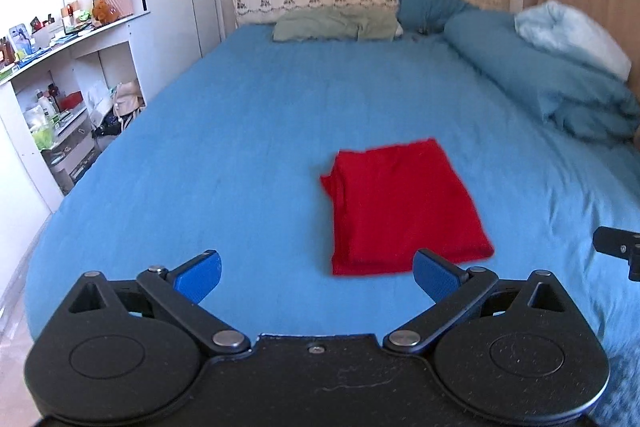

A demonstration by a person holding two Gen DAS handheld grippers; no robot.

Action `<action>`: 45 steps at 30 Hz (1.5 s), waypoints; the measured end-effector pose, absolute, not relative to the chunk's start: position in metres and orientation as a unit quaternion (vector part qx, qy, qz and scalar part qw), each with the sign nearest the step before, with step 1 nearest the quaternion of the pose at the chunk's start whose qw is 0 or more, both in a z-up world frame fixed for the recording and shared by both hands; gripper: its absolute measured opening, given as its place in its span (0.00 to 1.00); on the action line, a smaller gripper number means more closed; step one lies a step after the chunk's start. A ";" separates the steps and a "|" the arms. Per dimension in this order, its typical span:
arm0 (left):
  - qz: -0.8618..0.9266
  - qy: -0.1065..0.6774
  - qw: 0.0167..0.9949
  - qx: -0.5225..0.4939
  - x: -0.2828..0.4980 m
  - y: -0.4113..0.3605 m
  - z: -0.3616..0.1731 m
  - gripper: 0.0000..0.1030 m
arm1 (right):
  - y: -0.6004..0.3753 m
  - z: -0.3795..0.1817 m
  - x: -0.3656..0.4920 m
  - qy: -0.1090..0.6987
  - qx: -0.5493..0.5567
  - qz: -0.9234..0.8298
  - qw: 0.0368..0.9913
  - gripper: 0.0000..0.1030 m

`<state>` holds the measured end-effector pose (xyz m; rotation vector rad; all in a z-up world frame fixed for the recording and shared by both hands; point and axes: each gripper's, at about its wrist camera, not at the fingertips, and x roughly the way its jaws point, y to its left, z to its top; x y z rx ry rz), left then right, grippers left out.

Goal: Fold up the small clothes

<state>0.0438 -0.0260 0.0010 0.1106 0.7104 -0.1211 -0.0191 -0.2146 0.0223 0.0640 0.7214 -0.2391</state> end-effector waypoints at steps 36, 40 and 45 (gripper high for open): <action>-0.060 0.368 0.926 0.064 0.029 -0.040 -0.022 1.00 | -0.202 -0.007 -0.029 0.397 0.043 -0.120 0.909 1.00; -0.059 0.367 0.926 0.064 0.029 -0.040 -0.022 1.00 | -0.202 -0.009 -0.028 0.398 0.039 -0.119 0.909 1.00; -0.058 0.365 0.927 0.064 0.028 -0.040 -0.021 1.00 | -0.200 -0.009 -0.027 0.398 0.039 -0.119 0.909 1.00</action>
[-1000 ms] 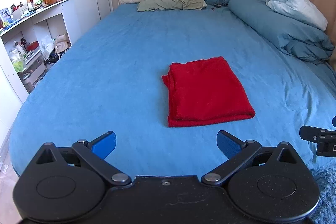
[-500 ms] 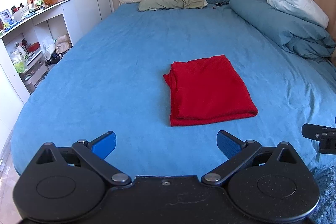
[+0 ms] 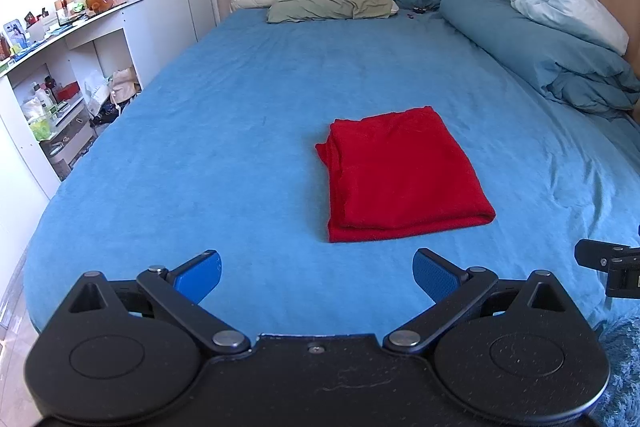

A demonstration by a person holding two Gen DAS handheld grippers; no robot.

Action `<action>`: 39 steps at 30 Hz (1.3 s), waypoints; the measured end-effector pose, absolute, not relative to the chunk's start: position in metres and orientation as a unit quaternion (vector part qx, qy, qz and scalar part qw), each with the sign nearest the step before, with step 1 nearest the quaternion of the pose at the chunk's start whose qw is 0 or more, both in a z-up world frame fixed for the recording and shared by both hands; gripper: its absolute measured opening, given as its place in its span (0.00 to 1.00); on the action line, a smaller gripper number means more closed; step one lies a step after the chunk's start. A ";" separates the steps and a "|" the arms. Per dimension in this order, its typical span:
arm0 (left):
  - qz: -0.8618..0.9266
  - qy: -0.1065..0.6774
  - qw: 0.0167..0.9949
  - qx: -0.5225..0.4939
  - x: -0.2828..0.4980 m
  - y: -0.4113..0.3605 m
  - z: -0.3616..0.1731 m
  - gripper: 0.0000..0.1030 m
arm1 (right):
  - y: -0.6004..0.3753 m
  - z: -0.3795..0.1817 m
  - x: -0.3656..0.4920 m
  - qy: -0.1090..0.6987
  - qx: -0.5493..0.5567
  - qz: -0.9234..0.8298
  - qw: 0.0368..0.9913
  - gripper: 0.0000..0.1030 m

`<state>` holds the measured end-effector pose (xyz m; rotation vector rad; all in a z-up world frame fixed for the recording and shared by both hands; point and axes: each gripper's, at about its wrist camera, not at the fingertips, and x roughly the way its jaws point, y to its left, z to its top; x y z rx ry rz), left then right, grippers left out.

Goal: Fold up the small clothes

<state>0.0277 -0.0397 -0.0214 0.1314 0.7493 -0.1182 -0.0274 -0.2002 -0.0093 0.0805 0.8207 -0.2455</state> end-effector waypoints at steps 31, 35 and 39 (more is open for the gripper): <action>-0.060 0.357 0.930 0.056 0.025 -0.035 -0.016 1.00 | -0.193 -0.005 -0.029 0.393 0.033 -0.122 0.911 1.00; -0.061 0.358 0.930 0.058 0.025 -0.036 -0.016 1.00 | -0.193 -0.005 -0.029 0.393 0.033 -0.122 0.911 1.00; -0.054 0.355 0.931 0.059 0.025 -0.037 -0.017 1.00 | -0.193 -0.005 -0.029 0.393 0.033 -0.123 0.911 1.00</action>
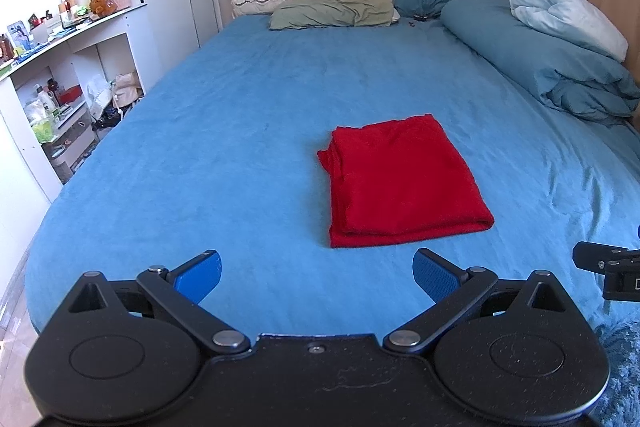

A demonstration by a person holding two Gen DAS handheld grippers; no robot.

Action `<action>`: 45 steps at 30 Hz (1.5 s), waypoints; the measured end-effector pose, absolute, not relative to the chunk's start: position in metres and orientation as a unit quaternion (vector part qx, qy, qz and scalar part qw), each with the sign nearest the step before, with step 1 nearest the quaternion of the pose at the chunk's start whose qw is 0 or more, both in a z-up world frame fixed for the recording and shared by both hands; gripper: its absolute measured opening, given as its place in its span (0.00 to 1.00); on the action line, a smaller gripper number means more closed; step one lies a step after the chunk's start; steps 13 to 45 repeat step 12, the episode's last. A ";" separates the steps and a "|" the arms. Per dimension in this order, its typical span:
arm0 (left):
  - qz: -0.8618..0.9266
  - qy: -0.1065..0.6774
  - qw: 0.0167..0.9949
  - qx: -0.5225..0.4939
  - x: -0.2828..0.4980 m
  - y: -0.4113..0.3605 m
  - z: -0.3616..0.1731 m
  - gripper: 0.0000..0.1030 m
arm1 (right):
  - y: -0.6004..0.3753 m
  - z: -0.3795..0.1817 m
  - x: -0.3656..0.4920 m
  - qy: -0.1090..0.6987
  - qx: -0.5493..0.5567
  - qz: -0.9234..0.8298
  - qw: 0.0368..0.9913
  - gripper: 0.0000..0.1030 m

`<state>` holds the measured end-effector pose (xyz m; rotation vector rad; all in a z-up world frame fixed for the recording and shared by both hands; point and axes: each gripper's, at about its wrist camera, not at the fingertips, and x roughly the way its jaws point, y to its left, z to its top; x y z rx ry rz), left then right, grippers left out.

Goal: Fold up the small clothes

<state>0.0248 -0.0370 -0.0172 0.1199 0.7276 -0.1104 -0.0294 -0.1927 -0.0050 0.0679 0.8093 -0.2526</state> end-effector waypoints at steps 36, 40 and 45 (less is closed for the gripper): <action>-0.047 0.352 0.935 0.026 0.027 -0.025 -0.021 1.00 | -0.194 -0.006 -0.028 0.395 0.034 -0.124 0.910 1.00; -0.047 0.352 0.935 0.026 0.027 -0.025 -0.021 1.00 | -0.194 -0.006 -0.028 0.395 0.034 -0.124 0.910 1.00; -0.047 0.352 0.935 0.026 0.027 -0.025 -0.021 1.00 | -0.194 -0.006 -0.028 0.395 0.034 -0.124 0.910 1.00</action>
